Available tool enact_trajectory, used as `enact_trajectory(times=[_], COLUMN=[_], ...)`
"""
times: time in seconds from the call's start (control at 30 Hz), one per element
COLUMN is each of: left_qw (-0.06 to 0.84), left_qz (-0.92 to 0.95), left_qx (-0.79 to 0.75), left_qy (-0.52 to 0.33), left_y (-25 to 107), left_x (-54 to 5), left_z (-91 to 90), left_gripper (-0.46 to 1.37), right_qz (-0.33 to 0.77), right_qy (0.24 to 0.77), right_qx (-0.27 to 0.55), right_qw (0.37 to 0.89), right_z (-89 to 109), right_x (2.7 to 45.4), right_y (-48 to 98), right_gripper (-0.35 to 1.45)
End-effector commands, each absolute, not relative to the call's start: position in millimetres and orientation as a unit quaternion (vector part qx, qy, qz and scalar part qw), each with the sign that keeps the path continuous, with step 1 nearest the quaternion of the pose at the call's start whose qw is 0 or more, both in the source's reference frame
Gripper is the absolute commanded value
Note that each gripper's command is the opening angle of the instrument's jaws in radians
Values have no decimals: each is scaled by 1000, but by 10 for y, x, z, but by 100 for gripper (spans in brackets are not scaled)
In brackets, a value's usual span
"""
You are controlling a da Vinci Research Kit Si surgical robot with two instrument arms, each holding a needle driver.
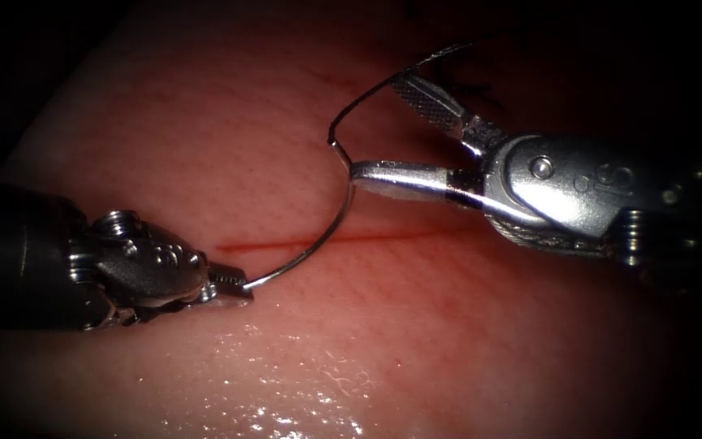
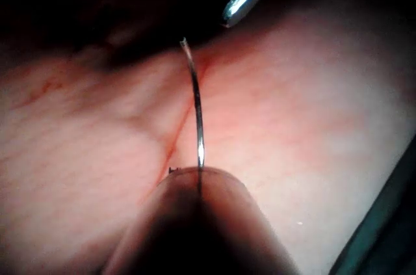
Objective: Wound Closure
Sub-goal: Pass needle to right hand
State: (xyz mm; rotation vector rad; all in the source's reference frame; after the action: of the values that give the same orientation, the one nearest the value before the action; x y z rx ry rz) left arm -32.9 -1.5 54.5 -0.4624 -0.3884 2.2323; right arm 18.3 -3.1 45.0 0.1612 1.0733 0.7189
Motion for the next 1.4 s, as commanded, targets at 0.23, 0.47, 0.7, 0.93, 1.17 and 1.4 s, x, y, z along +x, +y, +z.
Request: enact_trajectory(times=[0.23, 0.47, 0.7, 0.93, 1.17, 1.4], left_qw=[414, 444, 468, 484, 504, 514], left_qz=[882, 875, 865, 857, 843, 836], left_qx=[-179, -162, -148, -140, -144, -147], left_qy=[-138, -106, -100, -102, -117, -124], left_y=[-12, -6, -8, -10, -12, -13], left_x=[-330, -332, -336, -342, -348, -354], left_z=[537, 530, 522, 511, 501, 497], left_gripper=[-35, -35, -35, -35, -35, -35], right_qz=[436, 461, 496, 551, 568, 577], right_qy=[444, 371, 345, 367, 390, 408], right_qx=[114, 104, 78, 53, 57, 59], right_qw=[775, 799, 793, 747, 723, 705], right_z=[451, 448, 448, 451, 447, 443], right_x=[184, 187, 189, 189, 191, 196], right_y=[-40, -49, -47, -41, -39, -37], right_gripper=[124, 119, 115, 109, 108, 106])
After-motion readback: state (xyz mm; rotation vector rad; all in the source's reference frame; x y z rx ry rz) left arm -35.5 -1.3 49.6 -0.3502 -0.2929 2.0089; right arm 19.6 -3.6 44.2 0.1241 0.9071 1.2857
